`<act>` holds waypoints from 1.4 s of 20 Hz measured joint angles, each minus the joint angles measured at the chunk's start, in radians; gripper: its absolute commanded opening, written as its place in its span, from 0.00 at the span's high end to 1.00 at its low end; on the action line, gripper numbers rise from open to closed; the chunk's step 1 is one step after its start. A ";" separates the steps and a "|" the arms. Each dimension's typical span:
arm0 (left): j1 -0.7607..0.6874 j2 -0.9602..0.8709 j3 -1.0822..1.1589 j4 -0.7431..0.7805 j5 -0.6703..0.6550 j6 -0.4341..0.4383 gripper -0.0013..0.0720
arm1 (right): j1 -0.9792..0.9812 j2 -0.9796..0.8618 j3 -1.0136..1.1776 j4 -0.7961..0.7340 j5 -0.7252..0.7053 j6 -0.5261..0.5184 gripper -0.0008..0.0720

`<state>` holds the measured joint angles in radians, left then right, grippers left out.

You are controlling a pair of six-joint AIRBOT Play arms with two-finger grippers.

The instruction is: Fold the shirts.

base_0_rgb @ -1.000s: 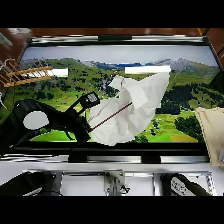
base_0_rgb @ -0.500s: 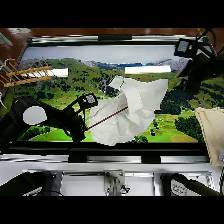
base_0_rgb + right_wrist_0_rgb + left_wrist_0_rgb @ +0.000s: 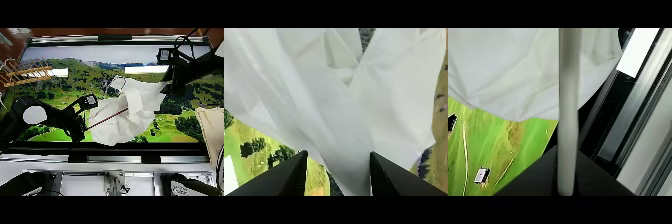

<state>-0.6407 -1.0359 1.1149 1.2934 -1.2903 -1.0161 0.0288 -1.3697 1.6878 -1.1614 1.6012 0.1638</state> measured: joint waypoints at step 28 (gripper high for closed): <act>0.380 0.108 0.266 0.184 0.029 -0.041 0.01 | 0.061 0.018 -0.001 -0.067 0.070 0.087 0.91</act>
<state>-0.2607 -0.9283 1.3811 1.4776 -1.2617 -1.0573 0.0895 -1.3521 1.6867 -1.2282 1.6714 0.2508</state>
